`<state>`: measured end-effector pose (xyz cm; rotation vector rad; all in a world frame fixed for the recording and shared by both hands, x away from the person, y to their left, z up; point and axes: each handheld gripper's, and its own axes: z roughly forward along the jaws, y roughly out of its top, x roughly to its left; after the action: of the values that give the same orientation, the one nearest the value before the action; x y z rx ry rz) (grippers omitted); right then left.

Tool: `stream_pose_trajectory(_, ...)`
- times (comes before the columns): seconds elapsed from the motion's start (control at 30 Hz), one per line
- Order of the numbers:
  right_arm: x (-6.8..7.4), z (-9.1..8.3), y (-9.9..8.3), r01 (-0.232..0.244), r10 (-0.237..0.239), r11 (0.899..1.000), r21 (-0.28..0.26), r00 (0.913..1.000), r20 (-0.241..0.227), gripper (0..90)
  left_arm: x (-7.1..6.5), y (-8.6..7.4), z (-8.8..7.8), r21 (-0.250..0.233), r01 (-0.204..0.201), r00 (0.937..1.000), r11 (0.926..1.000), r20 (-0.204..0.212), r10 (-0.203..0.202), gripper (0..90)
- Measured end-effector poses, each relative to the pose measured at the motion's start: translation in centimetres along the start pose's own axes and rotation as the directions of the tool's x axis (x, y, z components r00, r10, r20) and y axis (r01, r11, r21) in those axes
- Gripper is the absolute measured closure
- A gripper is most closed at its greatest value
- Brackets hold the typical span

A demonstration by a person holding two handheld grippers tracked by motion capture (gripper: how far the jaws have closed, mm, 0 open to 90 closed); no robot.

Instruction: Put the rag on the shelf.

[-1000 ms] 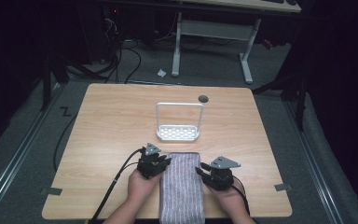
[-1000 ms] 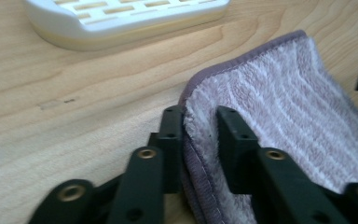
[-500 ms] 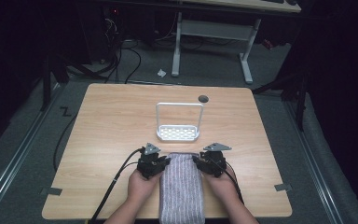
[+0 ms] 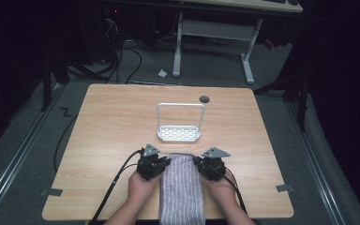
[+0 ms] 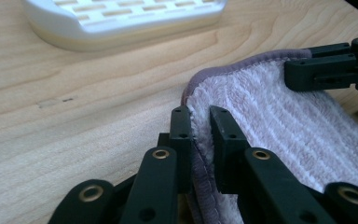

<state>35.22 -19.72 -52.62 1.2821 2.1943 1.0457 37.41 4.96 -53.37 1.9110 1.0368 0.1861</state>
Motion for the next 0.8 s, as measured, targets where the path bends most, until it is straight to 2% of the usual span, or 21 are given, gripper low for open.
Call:
stream_pose_trajectory(0.07, 0.4, -0.7, 0.1, 0.02, -0.02, 0.999, -0.043, 0.9998, 0.001, 83.9, -0.1, 0.0, -0.7, -0.037, 0.016, 0.9999, 0.9992, 0.005, -0.016, 80.7)
stream_pose_trajectory(0.1, 0.4, -0.7, 0.1, 0.02, -0.02, 0.999, -0.043, 0.9998, 0.001, 83.9, -0.1, 0.0, -0.7, -0.037, 0.016, 0.9999, 0.9992, 0.005, -0.016, 80.6)
stream_pose_trajectory(0.3, 1.6, -2.0, 0.4, 0.037, -0.035, 0.99, -0.136, 0.9992, 0.021, 83.7, -0.9, 0.5, -2.4, -0.118, -0.012, 0.9999, 0.993, -0.012, 0.011, 80.6)
stream_pose_trajectory(0.4, 2.0, -2.6, 0.8, 0.053, -0.047, 0.982, -0.182, 0.9983, 0.033, 83.7, -1.3, 0.6, -3.2, -0.167, -0.025, 0.9994, 0.9856, -0.03, 0.02, 80.6)
stream_pose_trajectory(0.43, 2.3, -2.9, 1.1, 0.054, -0.047, 0.976, -0.211, 0.9981, 0.04, 83.7, -1.6, 0.8, -3.5, -0.194, -0.038, 0.9985, 0.9802, -0.047, 0.03, 80.5)
stream_pose_trajectory(0.47, 2.3, -2.9, 1.1, 0.054, -0.047, 0.976, -0.211, 0.9981, 0.04, 83.7, -1.6, 0.8, -3.5, -0.194, -0.038, 0.9985, 0.9802, -0.047, 0.03, 80.5)
stream_pose_trajectory(0.53, 2.5, -3.1, 1.4, 0.063, -0.052, 0.971, -0.23, 0.9973, 0.051, 83.7, -1.8, 1.1, -3.9, -0.218, -0.044, 0.998, 0.975, -0.053, 0.033, 80.5)
stream_pose_trajectory(0.7, 2.4, -3.7, 2.4, 0.098, -0.073, 0.959, -0.265, 0.992, 0.103, 83.7, -2.4, 2.3, -4.4, -0.254, -0.066, 0.9972, 0.965, -0.05, 0.055, 80.4)
stream_pose_trajectory(0.8, 2.2, -4.1, 3.0, 0.083, -0.056, 0.955, -0.286, 0.9932, 0.102, 83.7, -2.8, 3.2, -5.0, -0.275, -0.077, 0.9963, 0.9582, -0.057, 0.064, 80.4)
